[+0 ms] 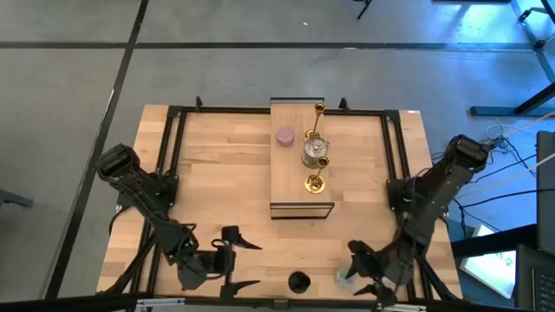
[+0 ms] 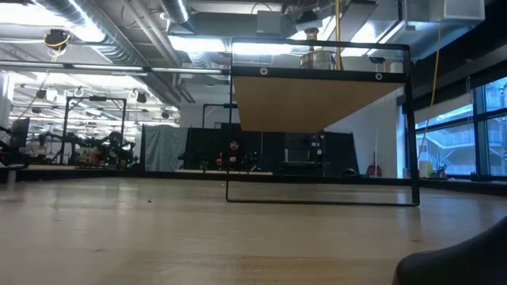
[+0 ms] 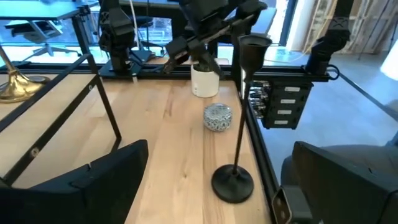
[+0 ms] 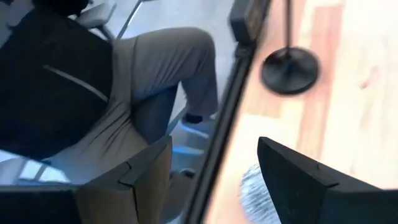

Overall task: Pick & Place candle stick holders
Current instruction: Put the green patterned scented candle on the shelf

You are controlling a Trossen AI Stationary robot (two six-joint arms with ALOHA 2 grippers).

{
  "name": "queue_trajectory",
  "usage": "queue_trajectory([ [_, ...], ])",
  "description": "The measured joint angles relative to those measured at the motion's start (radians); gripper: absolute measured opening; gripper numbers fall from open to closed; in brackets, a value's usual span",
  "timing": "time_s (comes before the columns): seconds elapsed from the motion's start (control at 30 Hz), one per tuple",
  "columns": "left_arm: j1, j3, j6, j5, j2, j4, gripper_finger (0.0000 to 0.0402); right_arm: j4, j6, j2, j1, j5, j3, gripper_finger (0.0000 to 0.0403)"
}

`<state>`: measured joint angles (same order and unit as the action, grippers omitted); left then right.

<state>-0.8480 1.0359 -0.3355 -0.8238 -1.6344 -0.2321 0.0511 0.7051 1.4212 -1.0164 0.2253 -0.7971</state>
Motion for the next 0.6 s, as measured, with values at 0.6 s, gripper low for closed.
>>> queue_trajectory([
  [0.6, -0.048, 0.0, -0.037, -0.127, 0.0, 0.005, 0.0398, 0.176, 0.227, 0.024, -0.109, 0.192, 0.003, 0.024],
])
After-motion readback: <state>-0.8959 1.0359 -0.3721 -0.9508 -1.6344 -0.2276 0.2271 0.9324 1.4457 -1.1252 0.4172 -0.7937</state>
